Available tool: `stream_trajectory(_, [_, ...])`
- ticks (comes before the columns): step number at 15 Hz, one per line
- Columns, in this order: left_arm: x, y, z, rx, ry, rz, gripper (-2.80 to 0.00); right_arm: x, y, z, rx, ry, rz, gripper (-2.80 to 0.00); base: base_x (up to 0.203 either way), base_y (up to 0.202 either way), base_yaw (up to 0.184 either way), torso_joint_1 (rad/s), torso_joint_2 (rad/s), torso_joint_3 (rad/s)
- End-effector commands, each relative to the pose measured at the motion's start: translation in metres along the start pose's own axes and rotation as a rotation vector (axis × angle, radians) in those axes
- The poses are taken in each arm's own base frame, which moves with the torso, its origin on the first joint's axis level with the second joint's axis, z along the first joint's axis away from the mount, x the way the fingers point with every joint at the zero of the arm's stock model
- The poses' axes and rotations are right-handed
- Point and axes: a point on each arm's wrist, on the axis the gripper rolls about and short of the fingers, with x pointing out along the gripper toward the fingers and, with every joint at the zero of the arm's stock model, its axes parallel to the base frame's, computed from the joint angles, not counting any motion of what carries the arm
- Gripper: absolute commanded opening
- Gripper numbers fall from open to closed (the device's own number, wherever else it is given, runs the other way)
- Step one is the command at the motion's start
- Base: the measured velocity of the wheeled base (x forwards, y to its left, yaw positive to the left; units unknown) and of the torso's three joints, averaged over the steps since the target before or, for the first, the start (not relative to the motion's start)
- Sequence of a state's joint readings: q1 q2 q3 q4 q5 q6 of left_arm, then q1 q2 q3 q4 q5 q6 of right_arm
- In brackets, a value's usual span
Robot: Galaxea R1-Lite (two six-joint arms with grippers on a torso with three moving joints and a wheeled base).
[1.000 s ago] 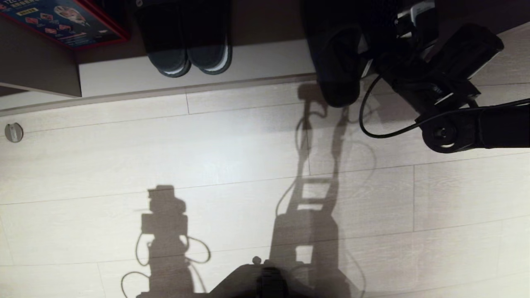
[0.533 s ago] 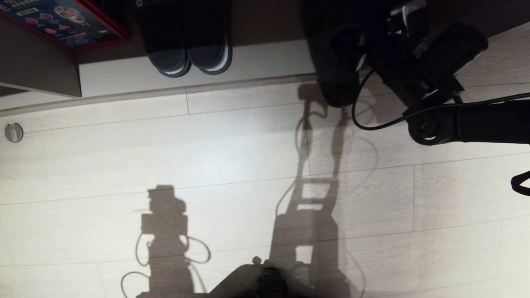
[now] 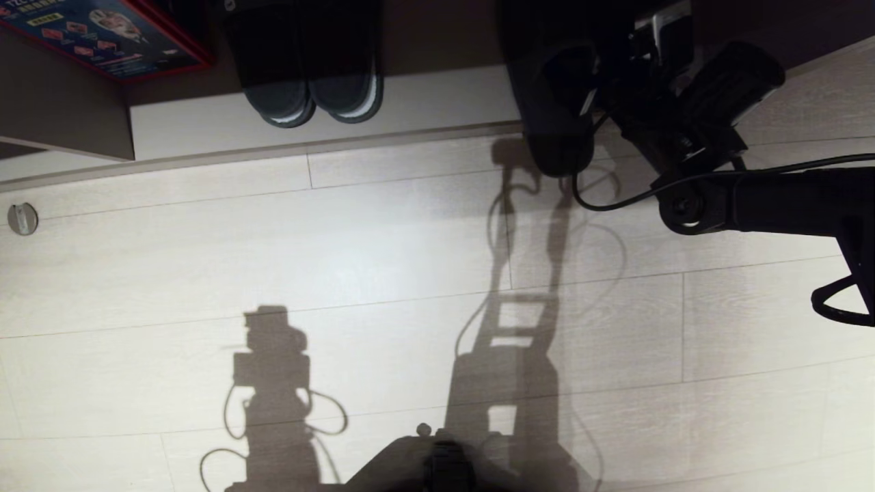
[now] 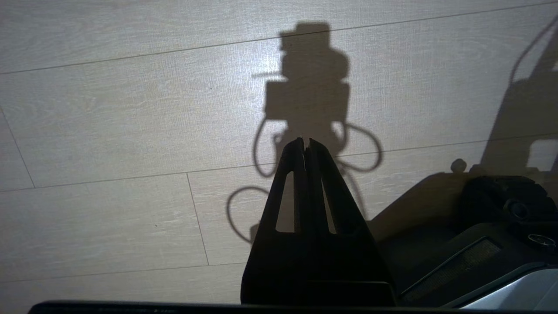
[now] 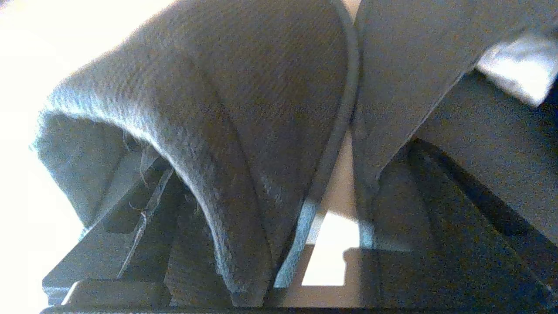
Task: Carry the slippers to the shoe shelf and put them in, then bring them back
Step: Pick up the slippers in the shoe cabinet
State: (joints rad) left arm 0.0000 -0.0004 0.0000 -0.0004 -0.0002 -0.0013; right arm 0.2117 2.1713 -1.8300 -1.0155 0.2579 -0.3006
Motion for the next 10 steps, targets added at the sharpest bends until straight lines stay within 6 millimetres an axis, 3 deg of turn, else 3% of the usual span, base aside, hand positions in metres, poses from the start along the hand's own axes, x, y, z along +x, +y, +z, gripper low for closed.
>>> stream_trajectory(1, [0.000,0.000,0.000,0.000,0.001,0.000,-2.80,0.000,0.001,-0.002,-0.002,-0.001,0.003,0.00,0.000,0.000,0.000,0.000,0.00,0.000])
stream_trajectory(5, [0.000,0.000,0.000,0.000,0.001,0.000,-2.80,0.000,-0.005,0.016,-0.006,-0.016,-0.002,0.00,0.000,0.000,0.000,0.000,0.00,0.000])
stream_trajectory(10, [0.000,0.000,0.000,0.000,0.000,0.000,-2.80,-0.005,-0.013,0.056,-0.004,-0.030,-0.001,0.00,0.000,0.000,0.000,0.000,0.00,0.000])
